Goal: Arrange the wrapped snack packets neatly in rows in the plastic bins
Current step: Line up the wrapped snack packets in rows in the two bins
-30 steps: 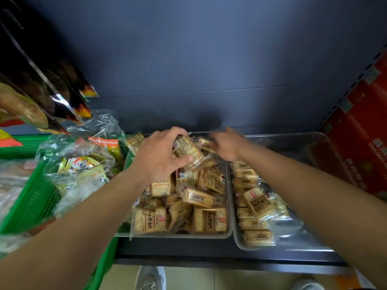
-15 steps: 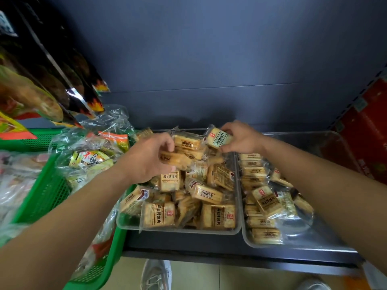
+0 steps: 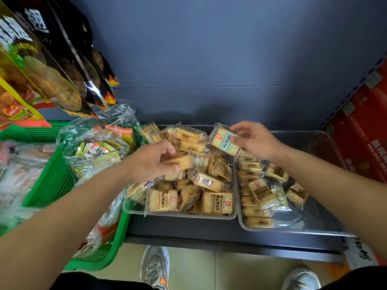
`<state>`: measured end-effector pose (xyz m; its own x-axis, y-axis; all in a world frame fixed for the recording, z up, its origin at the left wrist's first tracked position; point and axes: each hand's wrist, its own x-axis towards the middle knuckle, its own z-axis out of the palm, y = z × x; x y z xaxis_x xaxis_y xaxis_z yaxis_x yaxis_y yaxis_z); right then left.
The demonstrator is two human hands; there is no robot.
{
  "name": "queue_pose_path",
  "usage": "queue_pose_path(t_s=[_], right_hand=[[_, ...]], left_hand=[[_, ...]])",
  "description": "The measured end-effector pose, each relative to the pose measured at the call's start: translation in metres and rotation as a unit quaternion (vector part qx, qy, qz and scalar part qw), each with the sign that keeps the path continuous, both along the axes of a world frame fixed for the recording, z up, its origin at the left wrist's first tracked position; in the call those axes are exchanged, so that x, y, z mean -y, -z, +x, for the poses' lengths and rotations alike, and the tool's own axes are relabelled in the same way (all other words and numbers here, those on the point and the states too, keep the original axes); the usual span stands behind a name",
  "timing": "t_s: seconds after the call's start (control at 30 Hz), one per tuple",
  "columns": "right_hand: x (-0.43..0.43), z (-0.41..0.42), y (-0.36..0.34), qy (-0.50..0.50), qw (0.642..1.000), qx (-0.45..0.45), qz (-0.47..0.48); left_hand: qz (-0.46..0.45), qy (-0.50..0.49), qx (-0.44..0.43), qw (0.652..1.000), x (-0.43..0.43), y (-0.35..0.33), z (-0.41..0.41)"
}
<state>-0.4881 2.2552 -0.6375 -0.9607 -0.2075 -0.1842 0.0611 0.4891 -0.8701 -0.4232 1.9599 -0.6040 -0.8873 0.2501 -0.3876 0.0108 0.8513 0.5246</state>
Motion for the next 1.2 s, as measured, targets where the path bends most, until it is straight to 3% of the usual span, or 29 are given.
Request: queue_pose_path(t_s=[0.13, 0.37, 0.6, 0.73, 0.87, 1.0, 1.2], right_hand=[[-0.002, 0.015, -0.006, -0.009, 1.000, 0.021, -0.006], [0.002, 0.026, -0.013, -0.032, 0.999, 0.041, 0.006], [-0.010, 0.025, -0.012, -0.014, 0.999, 0.029, 0.020], [-0.027, 0.020, -0.008, 0.021, 0.999, 0.017, 0.021], [-0.048, 0.015, 0.000, 0.062, 0.997, 0.018, 0.039], [-0.062, 0.014, 0.010, 0.081, 0.995, 0.026, 0.054], [-0.069, 0.007, 0.023, 0.064, 0.996, 0.039, 0.041]], left_hand=[[0.106, -0.100, 0.028, 0.989, -0.005, -0.012, 0.002], [0.099, -0.085, 0.011, 0.991, -0.006, -0.010, 0.001], [-0.112, 0.036, 0.010, 0.993, -0.006, 0.010, 0.008], [-0.090, 0.030, 0.016, 0.995, -0.010, 0.006, 0.005], [-0.028, 0.010, -0.090, 0.996, -0.021, -0.002, -0.012], [-0.081, -0.001, -0.182, 0.980, -0.045, 0.003, -0.036], [-0.217, 0.032, -0.061, 0.974, -0.077, 0.014, -0.055]])
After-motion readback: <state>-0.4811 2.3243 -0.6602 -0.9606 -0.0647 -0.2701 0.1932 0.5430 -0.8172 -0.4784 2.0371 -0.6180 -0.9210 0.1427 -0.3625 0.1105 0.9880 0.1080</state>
